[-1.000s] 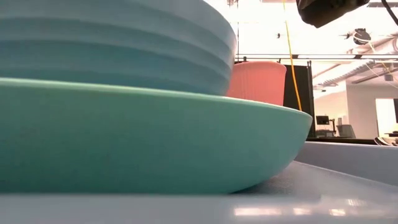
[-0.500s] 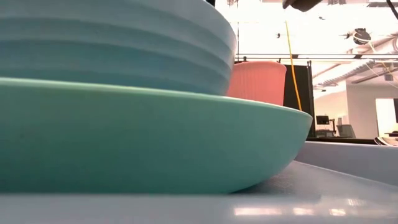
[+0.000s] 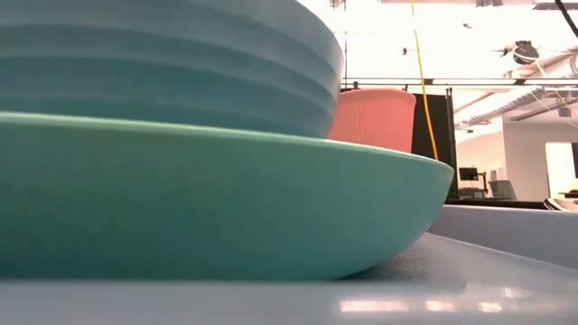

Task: Set up tray
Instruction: Put the orange fork on the yellow table napkin

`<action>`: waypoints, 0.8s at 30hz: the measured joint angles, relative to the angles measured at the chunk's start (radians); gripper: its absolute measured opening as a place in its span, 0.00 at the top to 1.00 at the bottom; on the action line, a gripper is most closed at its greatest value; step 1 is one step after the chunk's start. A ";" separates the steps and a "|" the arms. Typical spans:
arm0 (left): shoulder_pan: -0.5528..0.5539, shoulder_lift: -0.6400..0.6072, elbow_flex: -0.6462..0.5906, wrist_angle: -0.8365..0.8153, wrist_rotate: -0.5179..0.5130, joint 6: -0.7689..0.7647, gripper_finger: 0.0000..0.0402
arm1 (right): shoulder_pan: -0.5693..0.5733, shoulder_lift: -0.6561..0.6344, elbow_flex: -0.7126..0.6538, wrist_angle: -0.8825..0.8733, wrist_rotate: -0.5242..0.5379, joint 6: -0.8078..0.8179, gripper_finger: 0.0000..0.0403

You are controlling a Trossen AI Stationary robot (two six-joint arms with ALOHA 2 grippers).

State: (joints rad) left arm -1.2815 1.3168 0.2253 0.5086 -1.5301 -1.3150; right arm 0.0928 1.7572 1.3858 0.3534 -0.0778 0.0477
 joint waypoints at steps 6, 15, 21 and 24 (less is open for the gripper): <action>-0.009 0.101 0.026 0.048 -0.002 -0.033 1.00 | -0.034 0.031 0.035 0.015 -0.080 0.034 0.57; -0.008 0.170 0.061 0.043 -0.024 -0.055 1.00 | -0.068 0.159 0.127 0.072 -0.113 0.050 0.45; -0.008 0.189 0.061 0.039 -0.024 -0.060 1.00 | -0.073 0.248 0.280 0.046 -0.144 0.041 0.45; -0.008 0.189 0.061 0.039 -0.021 -0.060 0.99 | -0.079 0.303 0.363 -0.011 -0.161 0.037 0.45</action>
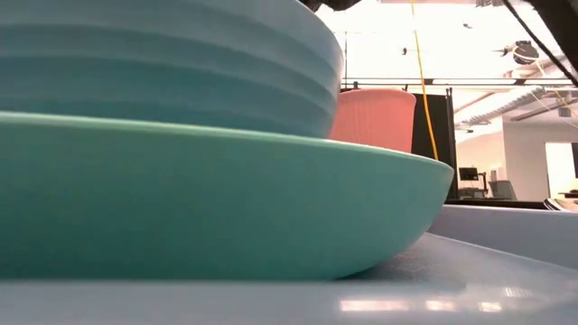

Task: Set up tray
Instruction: Put the orange fork on the yellow table napkin

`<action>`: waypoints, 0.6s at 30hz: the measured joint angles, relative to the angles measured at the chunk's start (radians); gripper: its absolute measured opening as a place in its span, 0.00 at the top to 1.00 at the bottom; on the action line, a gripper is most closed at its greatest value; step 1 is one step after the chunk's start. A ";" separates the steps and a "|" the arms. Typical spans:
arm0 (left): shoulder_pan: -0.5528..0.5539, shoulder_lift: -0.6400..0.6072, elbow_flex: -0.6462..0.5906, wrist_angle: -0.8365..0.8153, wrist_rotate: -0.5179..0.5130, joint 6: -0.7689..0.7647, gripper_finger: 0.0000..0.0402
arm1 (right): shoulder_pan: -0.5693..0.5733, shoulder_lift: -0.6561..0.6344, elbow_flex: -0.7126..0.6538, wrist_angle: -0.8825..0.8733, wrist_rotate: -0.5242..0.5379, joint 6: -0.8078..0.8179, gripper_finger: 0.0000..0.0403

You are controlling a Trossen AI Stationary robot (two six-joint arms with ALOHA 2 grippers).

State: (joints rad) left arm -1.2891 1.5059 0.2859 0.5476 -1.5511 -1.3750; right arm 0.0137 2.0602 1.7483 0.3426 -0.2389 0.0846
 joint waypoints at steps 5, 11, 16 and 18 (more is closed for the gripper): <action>0.000 0.000 0.000 0.002 0.002 0.006 0.99 | -0.014 0.092 0.127 -0.053 -0.028 0.024 0.44; 0.000 0.000 0.000 -0.004 0.004 0.020 0.99 | -0.019 0.155 0.203 -0.061 -0.028 -0.024 0.44; 0.000 0.000 0.000 -0.005 0.005 0.032 0.99 | -0.021 0.150 0.209 -0.032 -0.029 -0.026 0.44; 0.000 0.000 0.000 -0.006 0.005 0.034 0.99 | -0.021 0.150 0.209 -0.022 -0.030 -0.025 0.44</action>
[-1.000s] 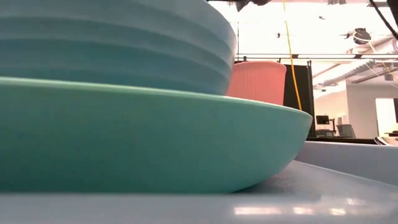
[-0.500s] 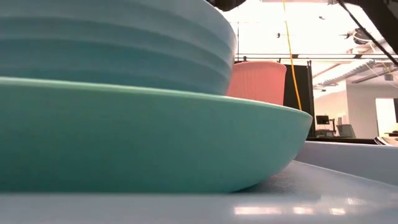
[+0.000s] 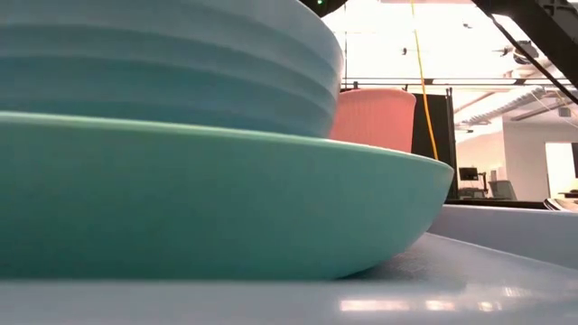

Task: Set up tray
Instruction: Put the orange fork on the yellow table napkin

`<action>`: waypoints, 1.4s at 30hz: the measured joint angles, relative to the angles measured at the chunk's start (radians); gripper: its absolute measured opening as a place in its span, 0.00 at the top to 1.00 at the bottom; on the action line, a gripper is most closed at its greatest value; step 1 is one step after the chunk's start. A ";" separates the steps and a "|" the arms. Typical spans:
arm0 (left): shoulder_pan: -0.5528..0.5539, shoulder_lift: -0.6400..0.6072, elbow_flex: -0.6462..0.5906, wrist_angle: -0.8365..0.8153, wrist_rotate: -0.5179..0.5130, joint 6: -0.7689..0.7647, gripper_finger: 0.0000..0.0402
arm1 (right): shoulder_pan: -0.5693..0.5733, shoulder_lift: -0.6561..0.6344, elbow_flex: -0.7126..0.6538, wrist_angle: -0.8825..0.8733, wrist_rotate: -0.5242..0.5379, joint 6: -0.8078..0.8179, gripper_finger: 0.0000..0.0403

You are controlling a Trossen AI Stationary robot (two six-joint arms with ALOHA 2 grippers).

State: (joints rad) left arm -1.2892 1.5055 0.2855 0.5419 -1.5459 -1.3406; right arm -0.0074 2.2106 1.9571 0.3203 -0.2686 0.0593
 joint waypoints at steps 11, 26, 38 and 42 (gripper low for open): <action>0.044 0.000 0.000 0.000 0.041 0.023 0.99 | 0.004 0.001 0.000 0.018 0.009 0.000 0.44; 0.069 0.000 0.000 0.000 0.072 0.042 0.99 | 0.016 0.001 -0.002 0.041 0.038 0.000 0.44; 0.105 0.000 0.000 0.001 0.107 0.055 0.99 | 0.016 0.001 -0.002 0.035 0.038 0.005 0.44; 0.105 0.000 0.000 0.001 0.107 0.057 0.99 | 0.016 0.001 -0.002 0.027 0.038 0.008 0.48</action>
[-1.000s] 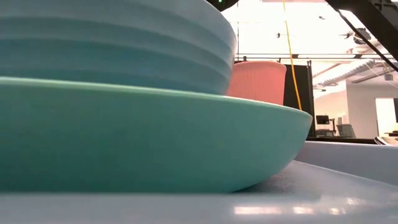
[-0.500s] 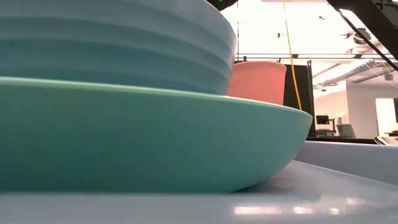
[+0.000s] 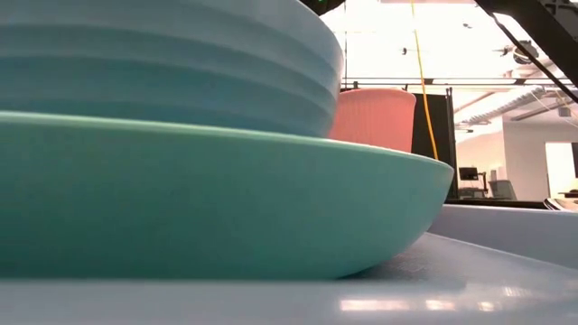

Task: Set up tray
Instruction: Put the orange fork on the yellow table napkin

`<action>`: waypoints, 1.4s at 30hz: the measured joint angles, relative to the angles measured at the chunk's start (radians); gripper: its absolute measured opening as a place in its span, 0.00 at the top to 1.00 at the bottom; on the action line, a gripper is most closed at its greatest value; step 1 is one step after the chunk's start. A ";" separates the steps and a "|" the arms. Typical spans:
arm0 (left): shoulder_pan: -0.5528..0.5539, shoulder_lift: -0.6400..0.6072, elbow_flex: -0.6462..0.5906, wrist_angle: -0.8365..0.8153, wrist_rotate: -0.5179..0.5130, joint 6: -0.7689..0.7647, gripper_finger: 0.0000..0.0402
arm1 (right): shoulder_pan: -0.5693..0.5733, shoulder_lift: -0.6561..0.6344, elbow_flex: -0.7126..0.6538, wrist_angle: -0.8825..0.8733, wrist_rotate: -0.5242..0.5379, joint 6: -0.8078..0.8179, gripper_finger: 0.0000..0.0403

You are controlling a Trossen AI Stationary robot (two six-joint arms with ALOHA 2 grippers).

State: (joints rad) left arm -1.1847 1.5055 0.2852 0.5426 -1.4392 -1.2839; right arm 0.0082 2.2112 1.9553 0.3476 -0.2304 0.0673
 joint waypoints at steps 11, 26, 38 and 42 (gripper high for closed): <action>0.009 0.000 0.000 0.000 0.010 0.007 0.99 | -0.002 0.000 0.000 -0.012 -0.001 0.000 0.65; 0.009 -0.001 0.000 0.004 0.015 0.018 0.98 | -0.023 0.000 0.000 -0.034 -0.006 0.039 0.99; 0.005 0.000 0.000 -0.004 0.130 0.159 0.82 | -0.032 0.000 -0.001 -0.046 0.027 0.066 1.00; -0.002 0.000 0.000 -0.002 0.140 0.166 0.79 | -0.037 0.000 -0.001 -0.071 0.021 0.091 1.00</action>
State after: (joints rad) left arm -1.1868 1.5051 0.2852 0.5404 -1.2987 -1.1183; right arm -0.0290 2.2116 1.9541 0.2762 -0.2096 0.1584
